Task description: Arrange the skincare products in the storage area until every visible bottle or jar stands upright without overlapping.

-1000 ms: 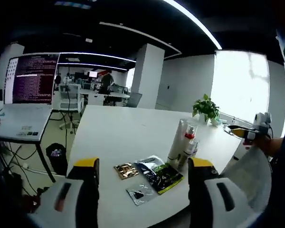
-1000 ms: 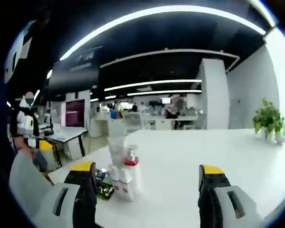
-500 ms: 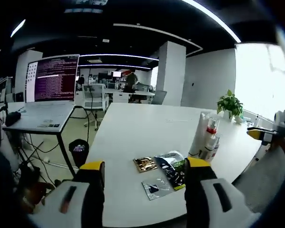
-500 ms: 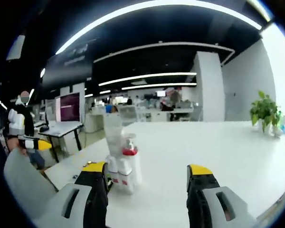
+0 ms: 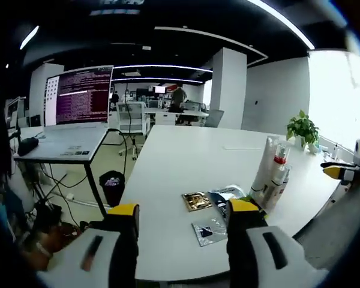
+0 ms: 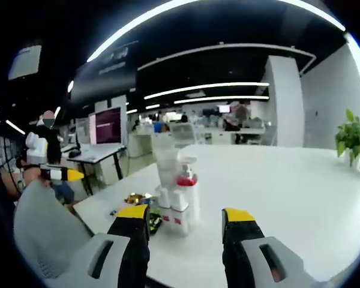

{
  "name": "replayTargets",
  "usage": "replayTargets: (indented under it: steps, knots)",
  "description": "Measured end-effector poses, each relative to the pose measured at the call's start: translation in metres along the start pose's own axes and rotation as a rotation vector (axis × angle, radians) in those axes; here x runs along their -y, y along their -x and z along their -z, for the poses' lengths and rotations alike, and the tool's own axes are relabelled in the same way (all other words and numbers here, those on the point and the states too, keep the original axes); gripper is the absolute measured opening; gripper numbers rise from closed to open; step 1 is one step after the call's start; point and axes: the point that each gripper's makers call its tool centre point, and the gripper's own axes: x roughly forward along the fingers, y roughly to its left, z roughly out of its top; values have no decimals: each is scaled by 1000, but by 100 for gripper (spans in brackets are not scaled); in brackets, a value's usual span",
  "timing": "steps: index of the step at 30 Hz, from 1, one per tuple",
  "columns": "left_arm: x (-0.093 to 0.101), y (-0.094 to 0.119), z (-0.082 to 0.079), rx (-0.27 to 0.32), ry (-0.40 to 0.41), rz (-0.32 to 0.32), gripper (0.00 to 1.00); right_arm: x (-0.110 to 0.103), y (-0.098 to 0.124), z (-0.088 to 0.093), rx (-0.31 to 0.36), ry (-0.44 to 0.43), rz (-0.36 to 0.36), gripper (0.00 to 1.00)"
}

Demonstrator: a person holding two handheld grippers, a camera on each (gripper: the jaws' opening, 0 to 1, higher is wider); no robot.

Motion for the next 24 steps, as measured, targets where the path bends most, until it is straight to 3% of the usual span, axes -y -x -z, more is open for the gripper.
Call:
replayTargets:
  steps: [3,5,9,11,14,18,24]
  knots:
    - [3,-2,-2,4,5,20,52,1,3,-6,42,11,6,39]
    - [6,-4,-1,-9,4,40,51,8,6,-14,101,-45,41,39]
    - [16,-6,13,-95,-40,86,49,14,8,-13,107,-51,76,32]
    - [16,-4,10,-78,-47,79,48,13,8,-12,98,-40,70,31]
    - [9,-2,6,-41,10,48,49,8,7,-10,89,-31,45,31]
    - [6,-2,5,-33,5,40,49,3,5,-8,76,-39,22,34]
    - [4,-4,4,-29,16,45,47,3,4,-5,57,-46,19,29]
